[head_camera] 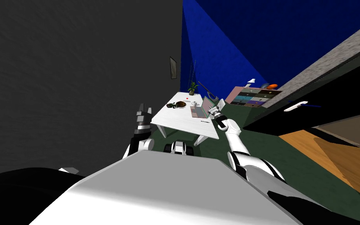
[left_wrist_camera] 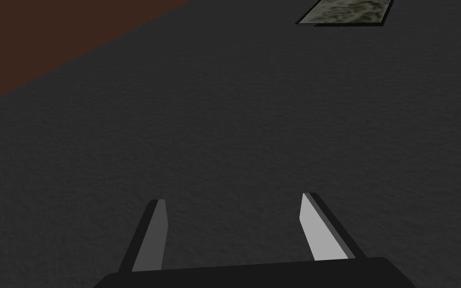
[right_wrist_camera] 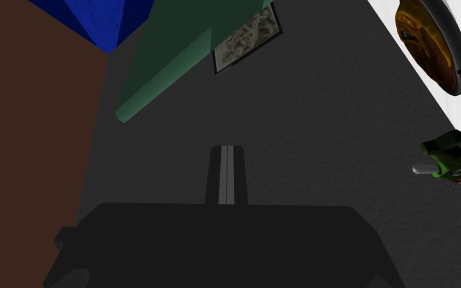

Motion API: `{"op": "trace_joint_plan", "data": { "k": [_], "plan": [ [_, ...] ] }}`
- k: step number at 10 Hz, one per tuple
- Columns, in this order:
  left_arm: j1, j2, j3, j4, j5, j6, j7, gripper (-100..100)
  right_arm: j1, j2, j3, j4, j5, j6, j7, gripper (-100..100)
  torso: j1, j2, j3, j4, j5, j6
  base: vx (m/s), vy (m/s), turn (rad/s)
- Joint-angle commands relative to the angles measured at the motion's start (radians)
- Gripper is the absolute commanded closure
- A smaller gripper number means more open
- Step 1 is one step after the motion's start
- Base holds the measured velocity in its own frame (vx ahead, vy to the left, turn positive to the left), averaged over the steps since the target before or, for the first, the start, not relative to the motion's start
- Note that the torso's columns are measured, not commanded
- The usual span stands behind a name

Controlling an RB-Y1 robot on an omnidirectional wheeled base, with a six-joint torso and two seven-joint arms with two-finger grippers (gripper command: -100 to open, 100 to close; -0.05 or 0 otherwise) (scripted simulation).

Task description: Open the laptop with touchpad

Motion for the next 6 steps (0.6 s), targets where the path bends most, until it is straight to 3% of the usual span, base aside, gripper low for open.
{"op": "trace_joint_plan", "data": {
  "k": [1, 3, 4, 6],
  "plan": [
    [0.000, 0.000, 0.000, 0.000, 0.000, 0.000, 0.000, 0, -0.057, 0.003, 0.080, 0.028, -0.079, 0.037, 0.061, 100, -0.001, 0.000, 0.000, 0.000, 0.000, 0.002, 0.006, -0.018, -0.238],
    [0.000, 0.000, 0.000, 0.000, 0.000, 0.000, 0.000, 0, -0.057, 0.003, 0.125, 0.028, -0.094, 0.037, 0.061, 100, 0.000, 0.000, 0.000, 0.000, 0.000, 0.000, 0.002, -0.005, 0.009],
    [0.000, 0.000, 0.000, 0.000, 0.000, 0.000, 0.000, 0, -0.104, 0.001, 0.155, 0.061, -0.141, 0.065, 0.121, 100, 0.001, 0.000, 0.000, 0.000, 0.000, 0.000, 0.008, -0.013, -0.321],
    [0.000, 0.000, 0.000, 0.000, 0.000, 0.000, 0.000, 0, -0.111, 0.001, 0.217, 0.061, -0.179, 0.065, 0.121, 100, -0.001, 0.000, 0.000, 0.000, 0.000, 0.001, 0.006, -0.012, -0.122]
  ]
}}
